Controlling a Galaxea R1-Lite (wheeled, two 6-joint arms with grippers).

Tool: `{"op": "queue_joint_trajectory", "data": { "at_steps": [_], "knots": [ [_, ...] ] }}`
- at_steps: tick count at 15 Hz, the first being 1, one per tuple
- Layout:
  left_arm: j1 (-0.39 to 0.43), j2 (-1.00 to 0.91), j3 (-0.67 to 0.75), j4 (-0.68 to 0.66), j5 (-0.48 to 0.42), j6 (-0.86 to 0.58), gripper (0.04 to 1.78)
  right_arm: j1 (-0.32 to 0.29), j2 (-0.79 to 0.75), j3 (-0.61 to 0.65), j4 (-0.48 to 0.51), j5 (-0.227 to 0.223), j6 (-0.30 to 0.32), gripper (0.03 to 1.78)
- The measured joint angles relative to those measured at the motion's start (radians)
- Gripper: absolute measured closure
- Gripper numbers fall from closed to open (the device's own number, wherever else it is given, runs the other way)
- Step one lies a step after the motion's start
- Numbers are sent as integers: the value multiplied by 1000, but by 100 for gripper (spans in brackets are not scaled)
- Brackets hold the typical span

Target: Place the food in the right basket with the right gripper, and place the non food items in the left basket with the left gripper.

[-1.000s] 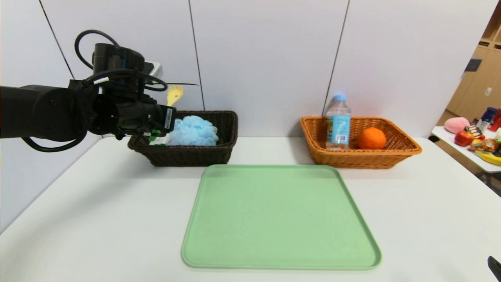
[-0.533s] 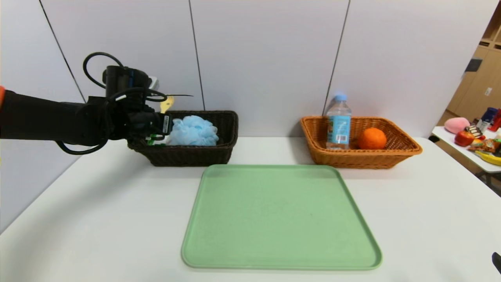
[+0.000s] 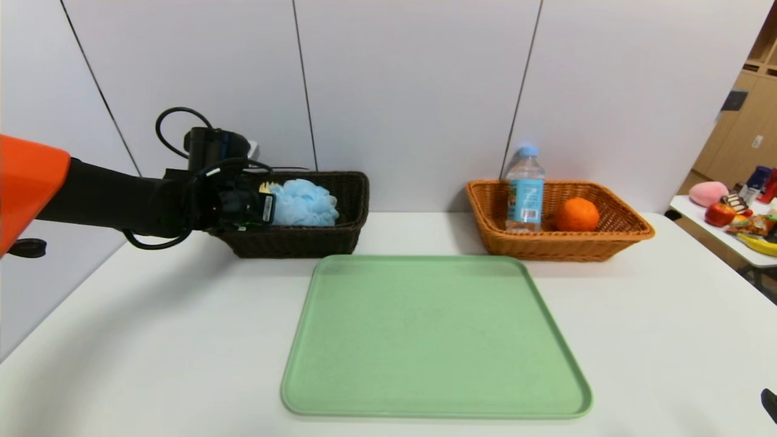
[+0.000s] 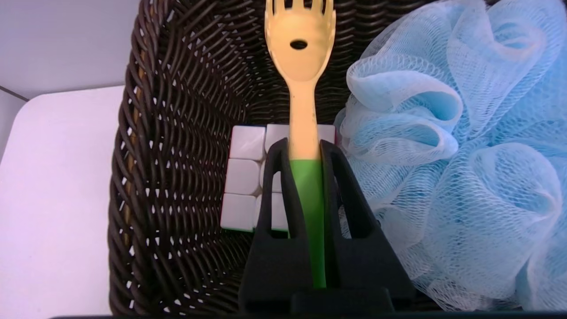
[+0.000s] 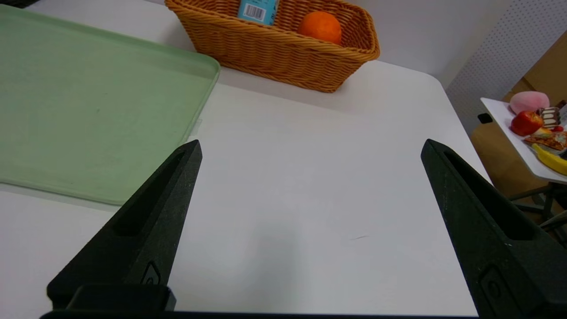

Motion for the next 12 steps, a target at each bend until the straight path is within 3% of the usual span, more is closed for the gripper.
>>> {"op": "queue_joint_trajectory", "data": {
  "at_steps": [4,7,12],
  "knots": [
    [6,18,-1,8,0,4,167,0,5,-7,0,1,0,10],
    [12,26,-2,-32,2,-2,116,0,7,-9,0,3,-1,10],
    [33,35,-90,-105,-3,12,66,0,7,-7,0,3,0,10]
  ]
}}
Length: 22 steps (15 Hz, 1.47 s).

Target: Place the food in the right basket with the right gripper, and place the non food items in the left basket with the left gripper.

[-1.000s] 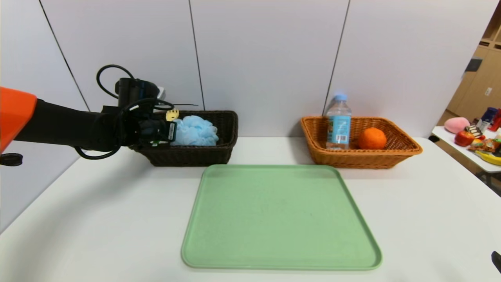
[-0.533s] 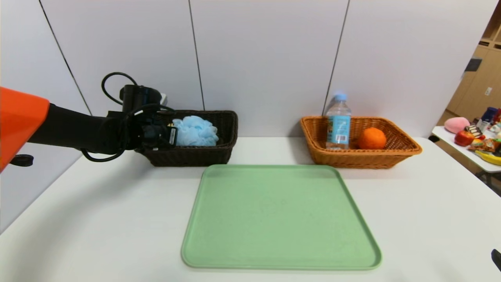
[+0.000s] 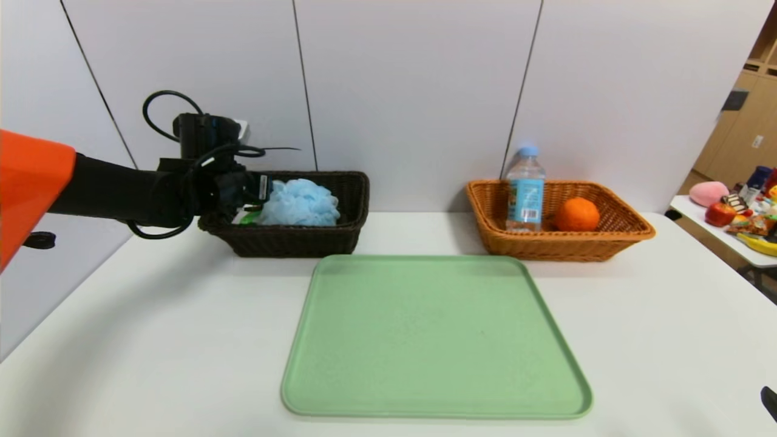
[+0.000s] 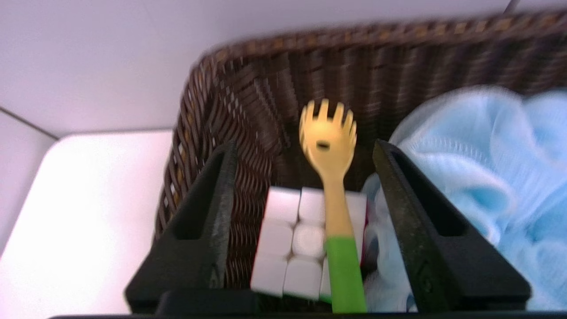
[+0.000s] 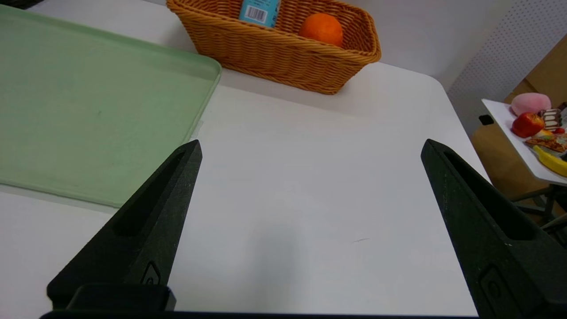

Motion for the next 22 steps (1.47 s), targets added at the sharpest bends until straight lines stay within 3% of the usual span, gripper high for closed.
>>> {"op": "queue_joint_trajectory", "data": {
  "at_steps": [5,12,14,17,22],
  "knots": [
    [4,-70,-92,59,-36,1,40,1,10,0,0,3,0,10],
    [-1,-417,10,182,-48,0,23,-7,162,-152,-24,18,35,10],
    [-6,-555,113,213,-48,0,21,-11,242,-220,-51,18,48,10],
    [-13,-766,321,221,-47,-1,18,-13,333,-259,-169,19,48,10],
    [10,-1136,689,225,-45,12,15,-27,353,-242,-174,19,55,10]
  ]
}}
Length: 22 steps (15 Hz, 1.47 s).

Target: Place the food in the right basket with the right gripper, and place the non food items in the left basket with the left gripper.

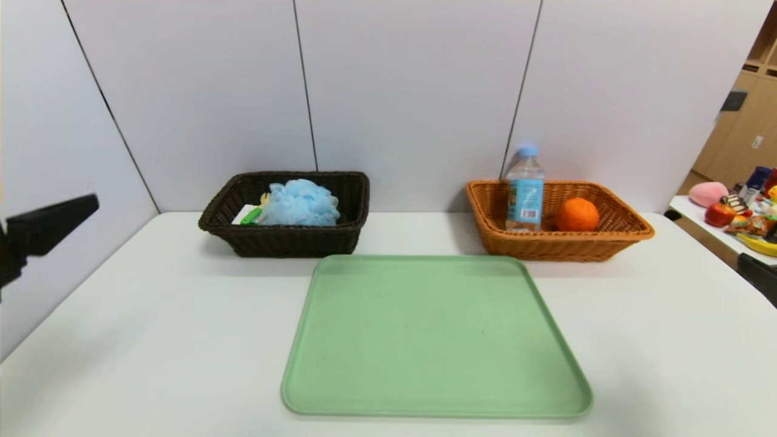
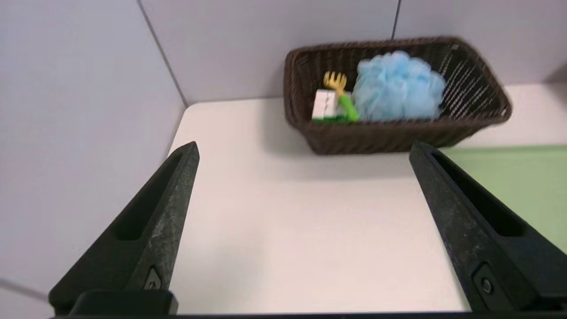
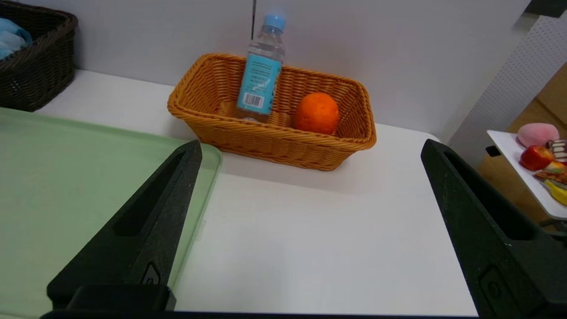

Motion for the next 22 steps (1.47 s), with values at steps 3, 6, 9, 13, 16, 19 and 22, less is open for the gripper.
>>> {"op": "queue_joint_trajectory", "data": {
  "at_steps": [3,6,9,13,16,19,22],
  "knots": [
    [83,-193,241,-61,-42,81,15,-53,-45,52,0,35,3,10],
    [159,-367,411,-118,-176,103,14,-88,-114,105,7,53,1,10],
    [177,-485,480,-77,-219,44,13,-113,-200,163,16,65,0,10],
    [179,-621,538,-20,-254,38,13,-162,-359,229,94,97,0,10],
    [173,-714,560,59,-255,37,13,-170,-515,251,227,146,-3,10],
    [164,-776,573,68,-260,37,13,-156,-668,274,311,194,-7,10],
    [161,-825,581,116,-271,44,13,-149,-767,311,385,209,-23,10]
  ]
}}
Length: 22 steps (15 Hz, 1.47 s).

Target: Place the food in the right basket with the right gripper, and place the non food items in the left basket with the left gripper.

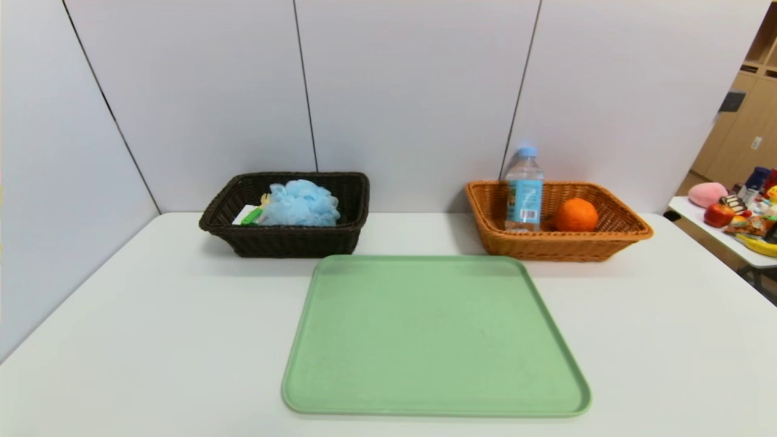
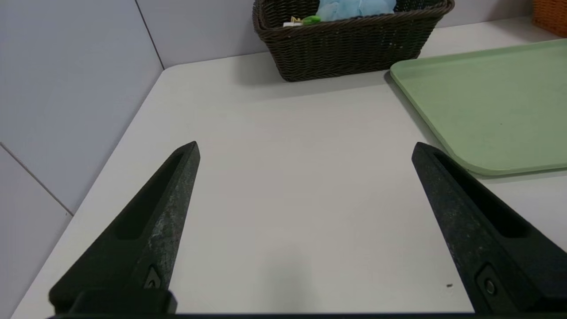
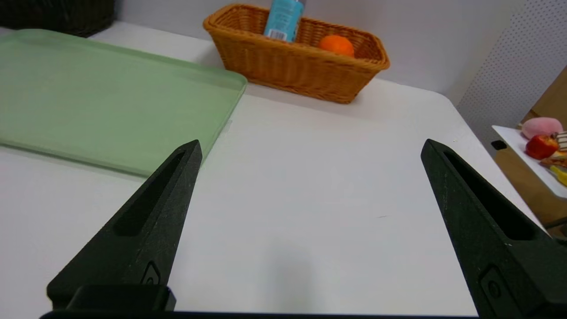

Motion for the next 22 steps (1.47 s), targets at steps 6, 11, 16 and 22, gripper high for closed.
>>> {"op": "queue_joint_trajectory", "data": {
  "at_steps": [6,11,16,22],
  "knots": [
    [-8,-85,76,84,-27,20,13,1,-41,76,21,-51,3,10],
    [-8,-91,97,86,-30,-136,13,1,-43,78,74,-65,86,10],
    [-8,-91,104,87,28,-274,13,3,-43,74,75,-84,140,10],
    [-8,-91,143,31,3,132,13,3,-43,76,70,-87,144,10]
  ]
}}
